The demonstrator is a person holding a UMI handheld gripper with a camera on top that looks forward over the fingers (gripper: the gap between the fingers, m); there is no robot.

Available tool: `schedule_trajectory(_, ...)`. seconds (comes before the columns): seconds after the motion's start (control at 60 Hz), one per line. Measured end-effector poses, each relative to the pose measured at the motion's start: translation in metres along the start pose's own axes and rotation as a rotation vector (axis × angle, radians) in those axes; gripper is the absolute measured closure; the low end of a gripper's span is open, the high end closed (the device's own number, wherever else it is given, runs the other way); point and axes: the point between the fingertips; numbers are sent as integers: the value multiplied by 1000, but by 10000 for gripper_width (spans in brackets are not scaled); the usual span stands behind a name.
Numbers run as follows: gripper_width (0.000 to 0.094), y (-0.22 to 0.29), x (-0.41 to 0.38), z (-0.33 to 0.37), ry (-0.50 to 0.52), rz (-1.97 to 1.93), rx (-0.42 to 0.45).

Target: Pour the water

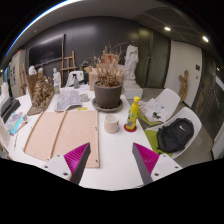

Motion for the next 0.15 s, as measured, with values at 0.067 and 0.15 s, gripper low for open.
schedule_trajectory(0.067, 75, 3, -2, 3, -9, 20, 12)
schedule_trajectory(0.15, 75, 8, -3, 5, -20, 34, 24)
Point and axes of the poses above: the point between the fingertips, and its own axes, seen from behind it with the camera up: x to the right, y up, z backward, against the way the camera looks, and after that the axes turned 4 degrees about z, right-handed
